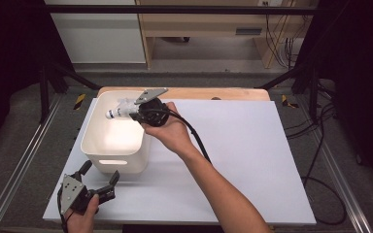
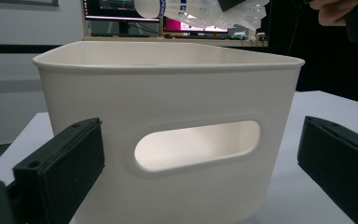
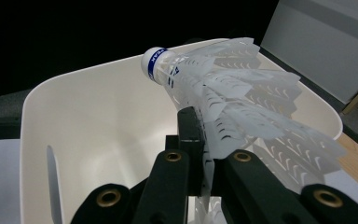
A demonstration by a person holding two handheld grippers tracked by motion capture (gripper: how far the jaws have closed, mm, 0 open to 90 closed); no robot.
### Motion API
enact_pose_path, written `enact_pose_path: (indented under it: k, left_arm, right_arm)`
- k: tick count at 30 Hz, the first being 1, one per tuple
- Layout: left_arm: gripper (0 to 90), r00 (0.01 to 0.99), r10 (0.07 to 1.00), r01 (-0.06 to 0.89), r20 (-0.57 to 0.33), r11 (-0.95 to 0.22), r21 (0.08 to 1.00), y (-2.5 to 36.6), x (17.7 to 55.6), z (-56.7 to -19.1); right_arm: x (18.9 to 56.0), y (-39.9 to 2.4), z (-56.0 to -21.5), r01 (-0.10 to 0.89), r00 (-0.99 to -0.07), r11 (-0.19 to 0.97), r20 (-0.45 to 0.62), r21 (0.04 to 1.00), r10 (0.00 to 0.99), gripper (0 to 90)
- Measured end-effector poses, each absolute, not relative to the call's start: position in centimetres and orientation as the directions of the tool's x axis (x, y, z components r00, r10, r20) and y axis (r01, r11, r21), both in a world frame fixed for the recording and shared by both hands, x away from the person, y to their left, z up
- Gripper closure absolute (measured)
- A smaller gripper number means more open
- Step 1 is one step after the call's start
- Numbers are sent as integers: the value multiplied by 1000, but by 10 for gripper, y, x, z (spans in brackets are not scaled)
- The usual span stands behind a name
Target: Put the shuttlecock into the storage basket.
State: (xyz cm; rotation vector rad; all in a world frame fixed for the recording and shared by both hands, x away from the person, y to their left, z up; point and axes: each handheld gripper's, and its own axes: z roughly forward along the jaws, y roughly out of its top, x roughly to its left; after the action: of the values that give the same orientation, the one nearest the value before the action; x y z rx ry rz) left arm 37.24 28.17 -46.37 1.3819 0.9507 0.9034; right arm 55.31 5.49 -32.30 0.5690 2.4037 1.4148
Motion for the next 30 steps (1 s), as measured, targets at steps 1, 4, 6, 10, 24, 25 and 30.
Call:
enact_pose_path:
  k: [1,4,6,10,24,25,30]
  left_arm:
    - [6,370,929,32,-15,3,999,282,372,-464]
    - [6,371,929,33,-16,4,999,282,372,-464]
    - [6,372,928,32,-15,3,999,282,372,-464]
    - [6,372,928,33,-14,2,999,281,372,-464]
    - [6,373,928,32,-16,4,999,281,372,-464]
    - [6,373,928,32,-16,4,999,281,372,-464]
    - [6,372,928,32,-16,4,999,281,372,-464]
  right_arm:
    - [554,56,-324,187,-879,437,-49,880,474,896]
    - [556,61,-326,188,-884,444,-46,876,465,896]
    - [558,63,-327,191,-883,446,-45,874,466,897]
    - [561,66,-330,202,-883,443,-33,874,468,896]
    - [566,72,-338,218,-888,454,-17,864,459,896]
    - [566,72,-339,218,-888,455,-17,863,459,896]
    - [567,73,-340,219,-889,459,-17,861,457,896]
